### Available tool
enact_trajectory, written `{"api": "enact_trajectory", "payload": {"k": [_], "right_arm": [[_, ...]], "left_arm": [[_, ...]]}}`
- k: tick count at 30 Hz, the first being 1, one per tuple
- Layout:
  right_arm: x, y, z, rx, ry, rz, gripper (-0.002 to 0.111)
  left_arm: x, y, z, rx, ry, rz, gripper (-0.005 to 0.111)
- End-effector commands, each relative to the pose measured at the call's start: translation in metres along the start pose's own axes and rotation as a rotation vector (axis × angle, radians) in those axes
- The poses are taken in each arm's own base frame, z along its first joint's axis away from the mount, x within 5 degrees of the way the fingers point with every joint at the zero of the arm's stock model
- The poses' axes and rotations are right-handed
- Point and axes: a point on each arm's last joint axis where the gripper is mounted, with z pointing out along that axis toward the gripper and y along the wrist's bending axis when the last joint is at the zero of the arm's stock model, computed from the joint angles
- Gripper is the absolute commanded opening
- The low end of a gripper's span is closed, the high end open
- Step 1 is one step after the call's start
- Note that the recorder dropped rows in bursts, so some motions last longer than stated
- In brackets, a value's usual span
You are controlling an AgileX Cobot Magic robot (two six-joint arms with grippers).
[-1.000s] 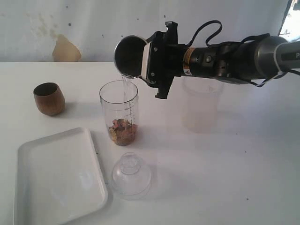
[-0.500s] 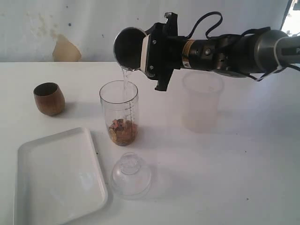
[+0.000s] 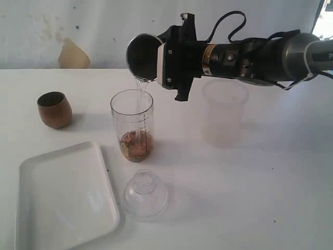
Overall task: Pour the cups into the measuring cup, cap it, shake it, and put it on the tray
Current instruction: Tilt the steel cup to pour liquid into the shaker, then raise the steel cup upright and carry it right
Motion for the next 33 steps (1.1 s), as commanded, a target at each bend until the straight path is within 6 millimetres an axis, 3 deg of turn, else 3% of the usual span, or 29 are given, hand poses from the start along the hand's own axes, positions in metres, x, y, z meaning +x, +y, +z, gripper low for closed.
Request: {"api": "enact_trajectory", "payload": {"k": [1, 33], "right_arm": [[-0.0064, -0.0118, -0.0033, 0.046, -0.03, -0.027, 0.0], [-0.0066, -0.0119, -0.0033, 0.05, -0.028, -0.206, 0.0]], "left_arm": [[0.0008, 0.0001, 0.0, -0.002, -0.005, 0.0, 0.001], [0.0008, 0.0001, 0.0, -0.002, -0.005, 0.0, 0.001]]}}
